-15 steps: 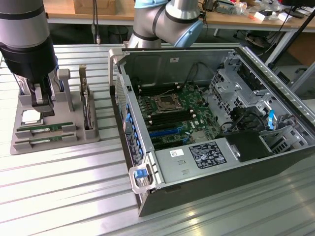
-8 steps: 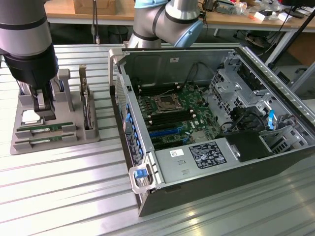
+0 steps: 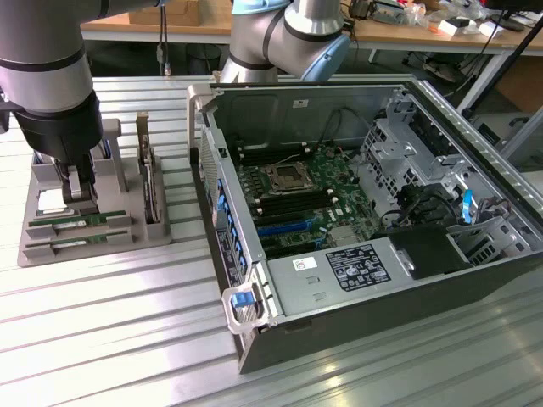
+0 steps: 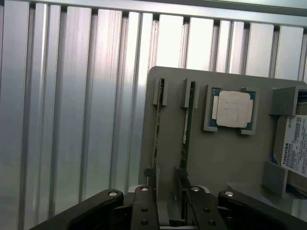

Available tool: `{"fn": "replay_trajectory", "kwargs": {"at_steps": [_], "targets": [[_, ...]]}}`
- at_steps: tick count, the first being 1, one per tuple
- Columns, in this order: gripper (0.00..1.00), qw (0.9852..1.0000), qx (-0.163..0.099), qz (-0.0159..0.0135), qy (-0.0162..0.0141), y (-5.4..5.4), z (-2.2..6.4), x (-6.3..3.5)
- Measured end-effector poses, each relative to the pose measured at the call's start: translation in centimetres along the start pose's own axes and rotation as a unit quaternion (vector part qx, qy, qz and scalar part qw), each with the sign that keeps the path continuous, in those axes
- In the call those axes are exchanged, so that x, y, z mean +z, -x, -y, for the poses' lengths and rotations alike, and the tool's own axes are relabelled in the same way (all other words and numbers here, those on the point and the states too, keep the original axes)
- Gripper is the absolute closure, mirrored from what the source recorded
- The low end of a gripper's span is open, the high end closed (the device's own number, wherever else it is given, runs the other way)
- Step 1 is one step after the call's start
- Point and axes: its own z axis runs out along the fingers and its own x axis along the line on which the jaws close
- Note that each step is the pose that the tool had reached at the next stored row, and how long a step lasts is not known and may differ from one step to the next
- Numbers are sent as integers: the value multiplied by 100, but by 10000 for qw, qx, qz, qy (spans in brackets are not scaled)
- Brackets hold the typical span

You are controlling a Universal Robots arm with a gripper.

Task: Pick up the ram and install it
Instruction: 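Pick up the ram and move it above insertion slot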

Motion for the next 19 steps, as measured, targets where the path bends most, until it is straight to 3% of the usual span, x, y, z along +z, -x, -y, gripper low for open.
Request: {"fn": "replay_trajectory", "kwargs": {"at_steps": [19], "targets": [[70, 10000, 0, 0, 0, -82, -73, 310]]}}
